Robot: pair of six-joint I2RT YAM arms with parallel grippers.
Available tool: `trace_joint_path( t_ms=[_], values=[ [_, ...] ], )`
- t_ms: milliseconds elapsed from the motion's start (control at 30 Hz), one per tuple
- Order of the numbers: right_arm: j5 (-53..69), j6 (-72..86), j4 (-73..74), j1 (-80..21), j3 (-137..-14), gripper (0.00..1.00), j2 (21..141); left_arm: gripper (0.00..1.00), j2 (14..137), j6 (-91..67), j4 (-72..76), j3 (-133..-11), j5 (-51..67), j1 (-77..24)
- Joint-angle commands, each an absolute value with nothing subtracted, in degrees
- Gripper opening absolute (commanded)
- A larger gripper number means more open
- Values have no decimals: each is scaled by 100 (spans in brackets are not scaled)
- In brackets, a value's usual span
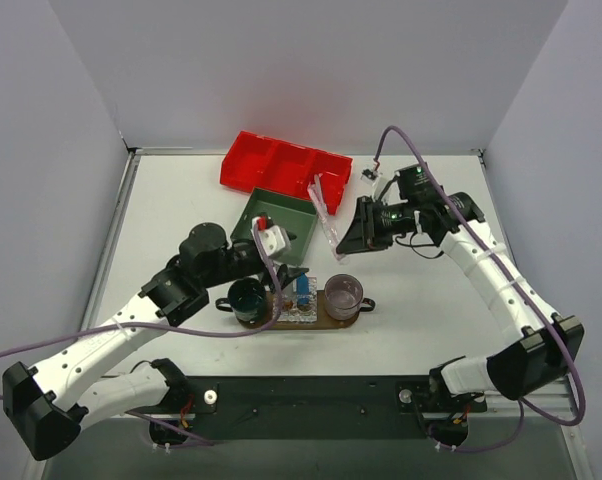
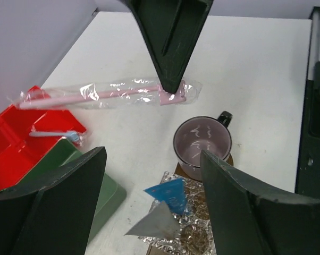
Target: Prepare toiletry sets of a toothbrush and toothpaste on the tray
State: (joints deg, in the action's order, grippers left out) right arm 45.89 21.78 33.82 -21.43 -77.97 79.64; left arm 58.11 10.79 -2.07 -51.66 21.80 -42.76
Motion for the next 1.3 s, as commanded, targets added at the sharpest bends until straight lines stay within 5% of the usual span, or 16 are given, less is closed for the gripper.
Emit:
trace_joint_path(
  t_ms=[0,400,1267],
  values=[
    [4246,2039,4384,-2600,-7629,0,7297,82,5371,2082,299,-4870,2067,-4833],
    [4025,1987,6370,-3322,-8112,0,6689,82,4816,3111,940,-4078,1073,-5766],
    [4395,1828,7453,-4377,-8657,0,7066,77,5238,3577,220,-4298,861,-6706]
  ],
)
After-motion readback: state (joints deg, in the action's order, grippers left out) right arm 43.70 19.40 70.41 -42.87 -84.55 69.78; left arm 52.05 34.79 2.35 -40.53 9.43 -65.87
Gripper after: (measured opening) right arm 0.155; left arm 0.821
